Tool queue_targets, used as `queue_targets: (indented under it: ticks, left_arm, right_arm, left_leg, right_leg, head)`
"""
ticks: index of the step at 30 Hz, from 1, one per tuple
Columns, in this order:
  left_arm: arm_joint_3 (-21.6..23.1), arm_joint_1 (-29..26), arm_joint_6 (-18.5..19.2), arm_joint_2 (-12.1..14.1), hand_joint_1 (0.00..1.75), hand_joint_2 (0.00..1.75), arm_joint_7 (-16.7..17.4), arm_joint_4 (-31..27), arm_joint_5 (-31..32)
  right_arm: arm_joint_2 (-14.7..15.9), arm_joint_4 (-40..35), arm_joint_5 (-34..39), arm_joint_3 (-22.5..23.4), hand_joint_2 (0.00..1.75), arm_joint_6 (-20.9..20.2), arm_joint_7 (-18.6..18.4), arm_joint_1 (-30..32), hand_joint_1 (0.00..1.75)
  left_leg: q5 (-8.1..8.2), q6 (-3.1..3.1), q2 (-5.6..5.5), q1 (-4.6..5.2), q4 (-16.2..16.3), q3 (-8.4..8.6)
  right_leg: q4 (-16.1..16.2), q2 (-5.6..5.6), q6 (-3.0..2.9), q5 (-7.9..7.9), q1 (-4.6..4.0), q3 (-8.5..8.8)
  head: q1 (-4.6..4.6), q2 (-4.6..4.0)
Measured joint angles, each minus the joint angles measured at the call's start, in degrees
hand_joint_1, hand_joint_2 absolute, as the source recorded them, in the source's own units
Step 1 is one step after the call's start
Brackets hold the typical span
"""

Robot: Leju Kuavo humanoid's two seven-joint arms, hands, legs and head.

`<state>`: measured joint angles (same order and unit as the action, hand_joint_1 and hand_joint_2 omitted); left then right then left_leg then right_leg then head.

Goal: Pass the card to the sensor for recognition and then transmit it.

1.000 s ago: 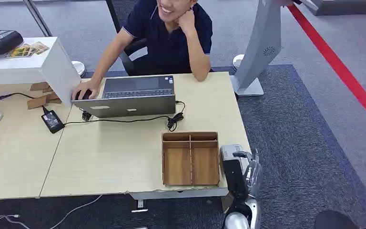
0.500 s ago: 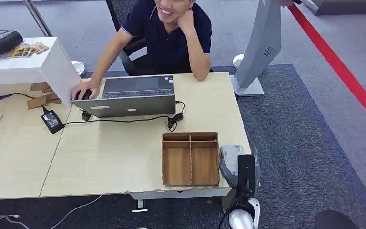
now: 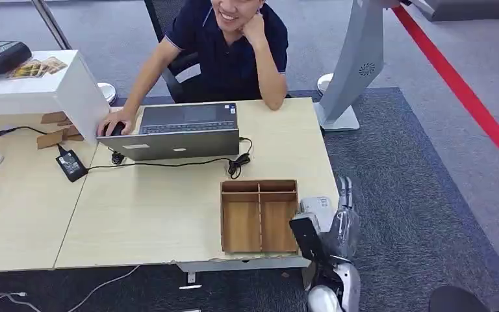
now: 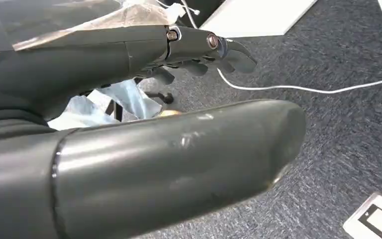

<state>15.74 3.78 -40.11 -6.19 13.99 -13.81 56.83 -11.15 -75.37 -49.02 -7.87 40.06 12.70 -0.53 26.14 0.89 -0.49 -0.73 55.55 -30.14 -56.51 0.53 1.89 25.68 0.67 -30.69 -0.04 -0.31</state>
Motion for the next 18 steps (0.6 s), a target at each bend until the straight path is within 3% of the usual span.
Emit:
queue_targets:
  ticks: [3,5,7,10,18]
  left_arm:
    - [0.0,0.0,0.0,-0.1,0.0,0.0,-0.1,0.0,0.2]
    - [0.0,0.0,0.0,-0.2,0.0,0.0,-0.2,0.0,0.5]
    - [0.0,-0.1,0.0,-0.2,0.0,0.0,-0.3,0.0,0.5]
    - [0.0,-0.1,0.0,-0.2,0.0,0.0,-0.2,0.0,0.5]
    - [-0.9,-0.1,0.0,-0.3,0.0,0.0,0.5,0.0,1.1]
  right_arm:
    - [-1.3,-1.6,-11.5,2.4,1.75,0.0,1.3,0.2,0.0]
    - [-1.4,-3.1,-18.6,3.6,1.75,0.0,-1.3,0.4,0.0]
    - [-1.2,-4.3,-20.7,4.1,1.75,0.0,-3.9,0.7,0.0]
    - [-1.2,-5.1,-16.3,4.5,1.75,0.0,-4.8,1.0,0.0]
    - [-2.2,-3.6,2.3,4.7,1.75,0.0,-2.3,0.9,0.0]
  left_leg:
    - [0.0,0.0,0.0,0.0,0.0,0.0]
    - [0.0,0.0,0.0,0.0,0.0,0.0]
    - [0.01,0.0,0.02,0.01,0.0,0.0]
    - [0.01,-0.01,0.02,0.01,0.0,-0.01]
    - [0.01,-0.01,0.01,-0.02,0.0,-0.02]
  right_leg:
    - [0.0,0.0,0.0,0.0,0.0,0.0]
    - [0.0,0.0,0.0,0.01,0.0,0.0]
    - [0.0,0.01,0.0,0.01,0.0,0.0]
    - [0.0,0.01,0.0,0.01,0.01,0.0]
    - [0.0,0.01,-0.01,0.02,0.0,0.0]
  head:
    - [0.0,0.0]
    - [-0.02,0.0]
    - [0.0,0.0]
    - [0.0,0.0]
    - [-0.02,0.0]
